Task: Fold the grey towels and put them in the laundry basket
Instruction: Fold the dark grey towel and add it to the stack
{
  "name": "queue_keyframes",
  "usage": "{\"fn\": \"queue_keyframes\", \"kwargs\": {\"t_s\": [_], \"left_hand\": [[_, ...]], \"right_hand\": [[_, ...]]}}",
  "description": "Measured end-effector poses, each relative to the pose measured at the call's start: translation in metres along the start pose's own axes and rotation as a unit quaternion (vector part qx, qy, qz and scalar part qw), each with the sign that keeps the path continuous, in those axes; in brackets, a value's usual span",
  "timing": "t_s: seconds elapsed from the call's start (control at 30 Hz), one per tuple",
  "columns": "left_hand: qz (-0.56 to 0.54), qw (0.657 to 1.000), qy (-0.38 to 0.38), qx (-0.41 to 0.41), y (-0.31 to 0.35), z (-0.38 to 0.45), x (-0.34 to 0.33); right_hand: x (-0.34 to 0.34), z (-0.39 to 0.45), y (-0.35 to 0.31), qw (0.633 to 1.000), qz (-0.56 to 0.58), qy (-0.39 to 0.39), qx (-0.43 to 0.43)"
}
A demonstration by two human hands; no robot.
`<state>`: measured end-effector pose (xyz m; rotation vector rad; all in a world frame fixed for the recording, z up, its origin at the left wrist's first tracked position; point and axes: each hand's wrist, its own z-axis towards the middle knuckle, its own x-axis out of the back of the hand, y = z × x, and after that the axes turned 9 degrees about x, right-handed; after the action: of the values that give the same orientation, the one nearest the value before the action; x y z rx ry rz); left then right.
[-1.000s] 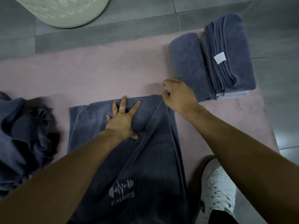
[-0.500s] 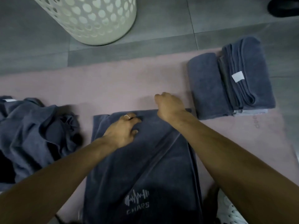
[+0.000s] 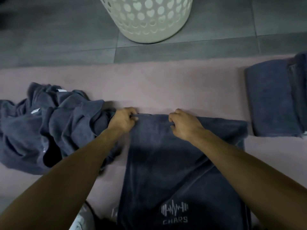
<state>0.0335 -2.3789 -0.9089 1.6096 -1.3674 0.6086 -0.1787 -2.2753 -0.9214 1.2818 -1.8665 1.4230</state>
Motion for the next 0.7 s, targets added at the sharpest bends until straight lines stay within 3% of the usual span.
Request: {"fn": "queue_keyframes", "kwargs": {"t_s": [0.13, 0.27, 0.4, 0.57, 0.7], "left_hand": [[-0.008, 0.996, 0.071, 0.049, -0.006, 0.001, -0.004], [0.035, 0.992, 0.119, -0.035, 0.004, -0.008, -0.002], [0.058, 0.987, 0.067, -0.131, 0.035, -0.040, 0.002], [0.045, 0.992, -0.009, -0.113, 0.060, -0.107, -0.013], [-0.020, 0.992, -0.054, -0.115, 0.061, -0.180, -0.040]], "right_hand": [[-0.004, -0.002, 0.003, 1.000, 0.003, 0.022, -0.009], [0.002, -0.015, -0.004, 1.000, 0.013, 0.021, -0.011], [0.029, -0.056, -0.004, 1.000, 0.015, 0.000, -0.003], [0.045, -0.128, -0.007, 0.994, 0.068, 0.035, -0.074], [0.018, -0.206, -0.016, 0.987, 0.074, -0.008, -0.145]]}}
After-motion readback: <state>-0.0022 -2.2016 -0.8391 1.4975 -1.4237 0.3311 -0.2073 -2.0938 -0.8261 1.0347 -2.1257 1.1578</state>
